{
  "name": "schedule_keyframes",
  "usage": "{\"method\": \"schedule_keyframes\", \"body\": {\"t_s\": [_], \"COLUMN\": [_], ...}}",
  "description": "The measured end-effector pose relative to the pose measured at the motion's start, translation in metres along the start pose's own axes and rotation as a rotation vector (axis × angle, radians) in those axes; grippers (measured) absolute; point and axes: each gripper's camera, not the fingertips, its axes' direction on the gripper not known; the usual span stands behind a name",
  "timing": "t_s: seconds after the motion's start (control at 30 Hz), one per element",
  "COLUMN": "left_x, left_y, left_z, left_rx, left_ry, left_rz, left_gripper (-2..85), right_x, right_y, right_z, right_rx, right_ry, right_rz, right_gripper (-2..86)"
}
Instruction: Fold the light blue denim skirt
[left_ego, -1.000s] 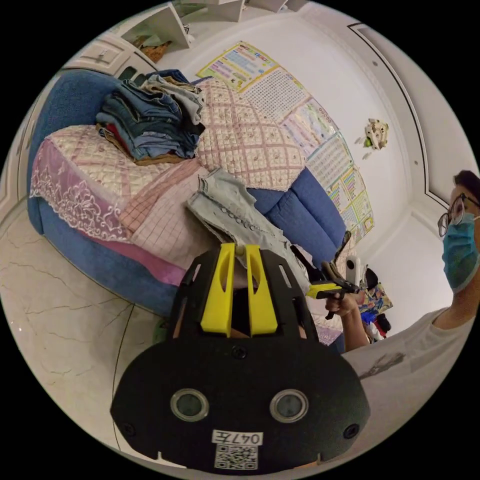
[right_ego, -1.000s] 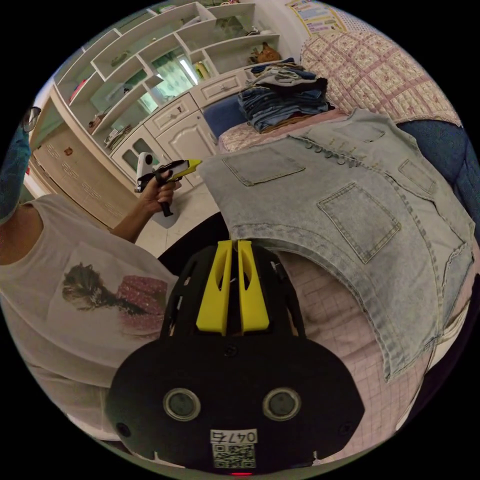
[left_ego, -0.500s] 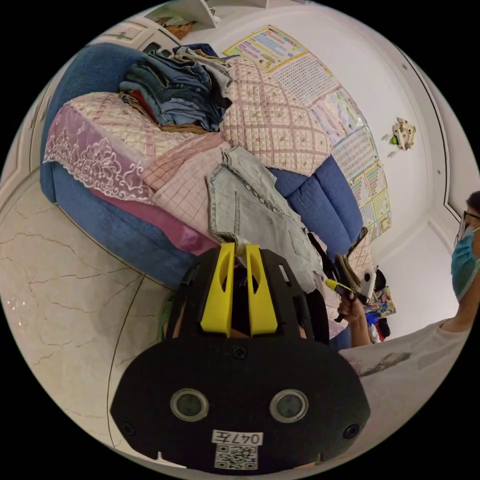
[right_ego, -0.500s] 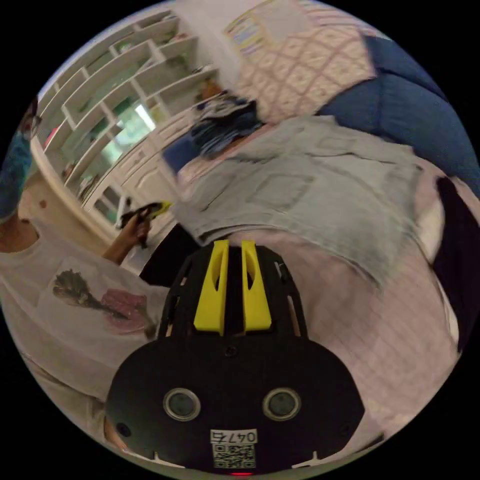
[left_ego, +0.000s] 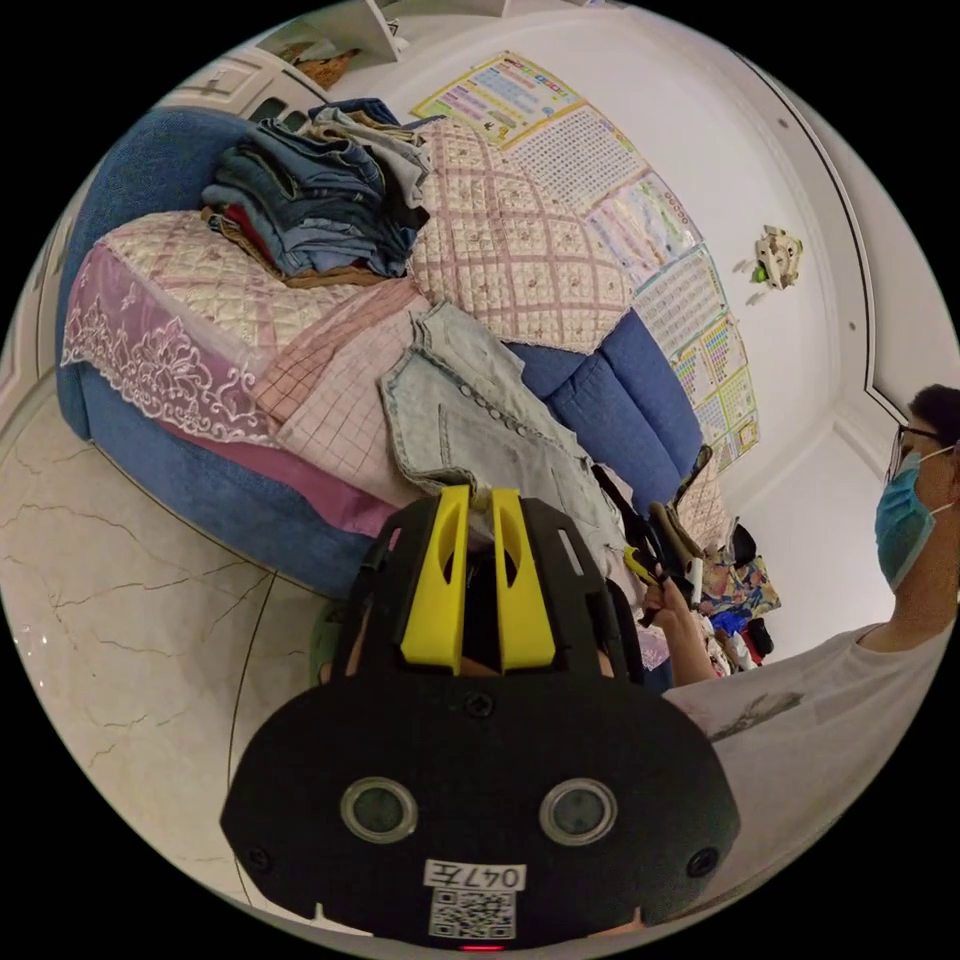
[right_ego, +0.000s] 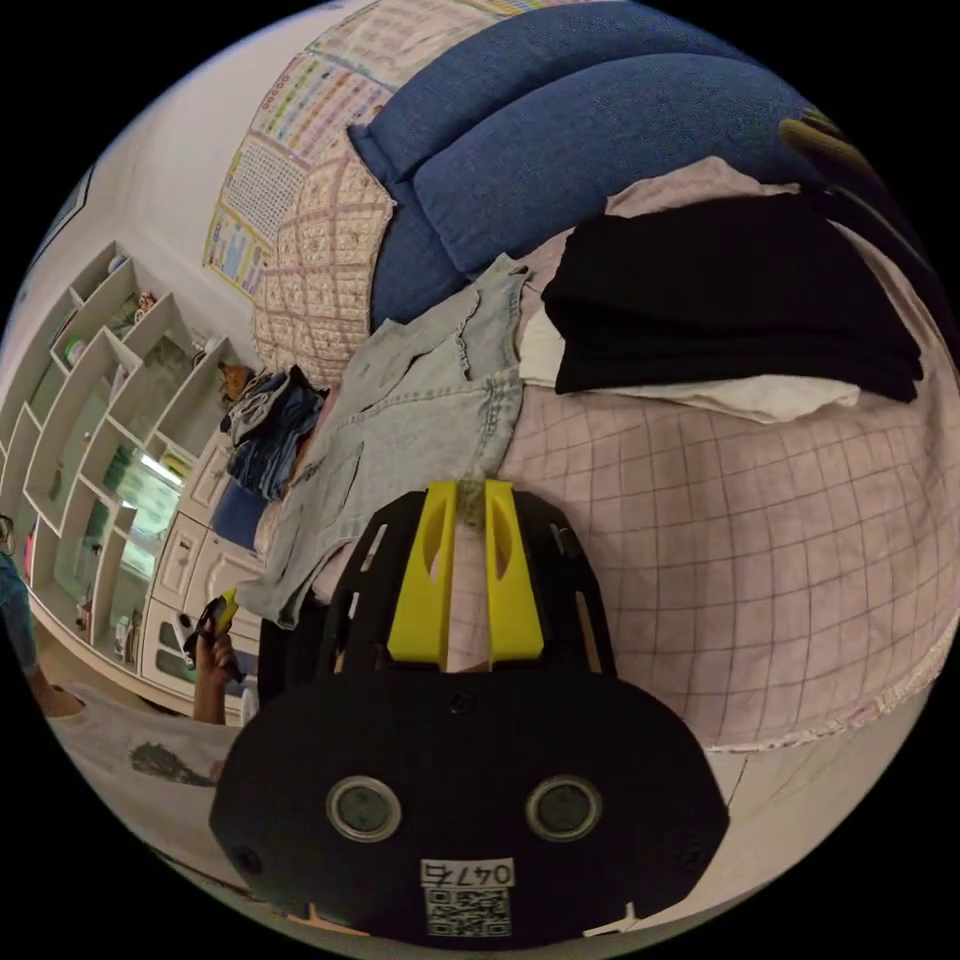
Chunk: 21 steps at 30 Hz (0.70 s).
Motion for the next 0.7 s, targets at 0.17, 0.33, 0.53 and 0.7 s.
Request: {"method": "schedule_keyframes", "body": {"t_s": [0.17, 0.33, 0.53, 0.7], "left_x": [0.008, -0.005, -0.045, -0.06], "left_y": [-0.019, -0.026, -0.013, -0.013], "left_z": [0.008, 0.035, 0.089, 0.127], "left_rx": [0.042, -0.038, -0.086, -0.074], "left_ry": [0.063, 0.042, 0.018, 0.047], "left_rz": [0.061, 0.013, -0.08, -0.098], "left_gripper": [3.5, 3.0, 0.3, -0.3], "right_x": [-0.038, -0.05, 0.001, -0.022], "right_y": [-0.023, -0.043, -0.07, -0.11], "right_z": [-0.059, -0.043, 0.022, 0.031], "right_rx": [0.049, -0.076, -0.17, -0.105], "right_ry": [0.139, 0.283, 0.209, 0.336], "right_rz": [-0.152, -0.231, -0.105, -0.112], "right_gripper": [0.1, 0.1, 0.6, 4.8]}}
